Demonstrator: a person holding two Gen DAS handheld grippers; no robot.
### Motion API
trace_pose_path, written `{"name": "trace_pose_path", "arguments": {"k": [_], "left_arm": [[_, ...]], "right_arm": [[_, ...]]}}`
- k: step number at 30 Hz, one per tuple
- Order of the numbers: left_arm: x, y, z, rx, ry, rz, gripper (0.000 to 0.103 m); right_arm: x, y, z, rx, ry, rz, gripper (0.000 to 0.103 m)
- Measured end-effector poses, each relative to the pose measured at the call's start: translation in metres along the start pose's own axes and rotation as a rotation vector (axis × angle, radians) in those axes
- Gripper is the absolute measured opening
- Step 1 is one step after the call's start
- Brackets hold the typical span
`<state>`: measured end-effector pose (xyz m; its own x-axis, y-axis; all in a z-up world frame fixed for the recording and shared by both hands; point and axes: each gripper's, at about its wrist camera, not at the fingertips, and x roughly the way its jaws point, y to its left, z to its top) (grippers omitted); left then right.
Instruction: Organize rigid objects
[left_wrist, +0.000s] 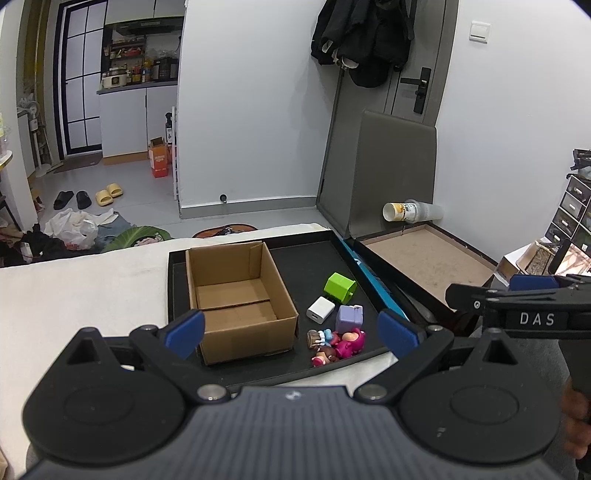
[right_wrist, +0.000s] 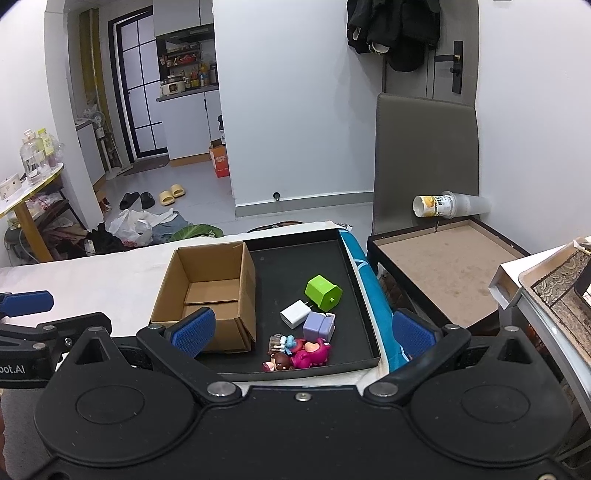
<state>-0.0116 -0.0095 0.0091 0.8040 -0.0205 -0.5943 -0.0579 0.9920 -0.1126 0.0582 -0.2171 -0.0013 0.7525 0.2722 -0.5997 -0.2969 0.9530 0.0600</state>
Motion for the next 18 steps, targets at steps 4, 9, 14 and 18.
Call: {"name": "trace_pose_path", "arguments": {"k": [4,9,14,18], "left_arm": [[0.004,0.001,0.000,-0.002,0.005,0.000,0.099],[0.007,0.002,0.000,-0.002,0.009,0.002,0.099],[0.018,0.004,0.003,-0.005,0.026,0.008,0.099],[0.031,0.008,0.005,-0.012,0.045,0.014,0.099]], "right_arm": [[0.000,0.000,0.000,0.002,0.000,-0.002,0.103],[0.004,-0.003,0.000,0.015,0.001,0.011,0.103],[0.014,-0.011,0.002,0.068,0.005,0.048,0.103],[0.020,-0.015,0.004,0.081,-0.021,0.036,0.103]]}}
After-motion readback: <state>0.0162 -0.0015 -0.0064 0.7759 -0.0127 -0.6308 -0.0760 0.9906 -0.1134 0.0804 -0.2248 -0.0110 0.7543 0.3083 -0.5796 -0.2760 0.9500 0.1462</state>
